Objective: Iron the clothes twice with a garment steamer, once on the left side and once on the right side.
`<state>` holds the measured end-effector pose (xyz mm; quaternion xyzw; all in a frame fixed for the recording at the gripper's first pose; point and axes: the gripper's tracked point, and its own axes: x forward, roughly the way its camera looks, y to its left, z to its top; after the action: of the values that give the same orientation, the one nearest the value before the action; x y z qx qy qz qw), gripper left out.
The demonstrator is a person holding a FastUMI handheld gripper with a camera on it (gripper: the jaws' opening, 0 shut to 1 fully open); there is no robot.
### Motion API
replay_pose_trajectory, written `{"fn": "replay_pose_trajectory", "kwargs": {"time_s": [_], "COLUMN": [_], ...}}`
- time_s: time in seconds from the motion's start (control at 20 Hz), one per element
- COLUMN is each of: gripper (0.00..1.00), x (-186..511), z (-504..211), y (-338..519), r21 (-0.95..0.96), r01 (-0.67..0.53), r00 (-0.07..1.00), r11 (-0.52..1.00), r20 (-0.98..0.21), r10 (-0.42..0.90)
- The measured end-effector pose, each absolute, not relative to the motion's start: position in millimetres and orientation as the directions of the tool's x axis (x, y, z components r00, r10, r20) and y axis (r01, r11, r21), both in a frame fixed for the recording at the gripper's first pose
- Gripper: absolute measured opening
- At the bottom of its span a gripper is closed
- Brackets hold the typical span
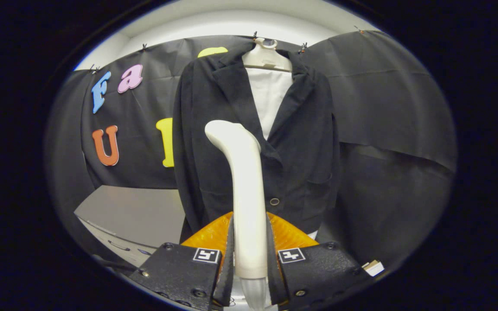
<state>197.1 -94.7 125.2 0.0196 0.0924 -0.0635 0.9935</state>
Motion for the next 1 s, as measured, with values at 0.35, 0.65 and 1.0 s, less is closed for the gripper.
{"fn": "replay_pose_trajectory", "kwargs": {"time_s": [0.35, 0.65, 1.0], "gripper": [0.36, 0.36, 0.36], "x": [193.1, 189.2, 184.8], "z": [83.5, 50.3, 8.1], "y": [-103.8, -109.5, -113.3], "r21": [0.026, 0.024, 0.024], "r01": [0.145, 0.158, 0.166], "r00": [0.955, 0.937, 0.913], "r11": [0.989, 0.987, 0.986], "r20": [-0.265, -0.318, -0.381], "r10": [-0.133, -0.143, -0.145]}}
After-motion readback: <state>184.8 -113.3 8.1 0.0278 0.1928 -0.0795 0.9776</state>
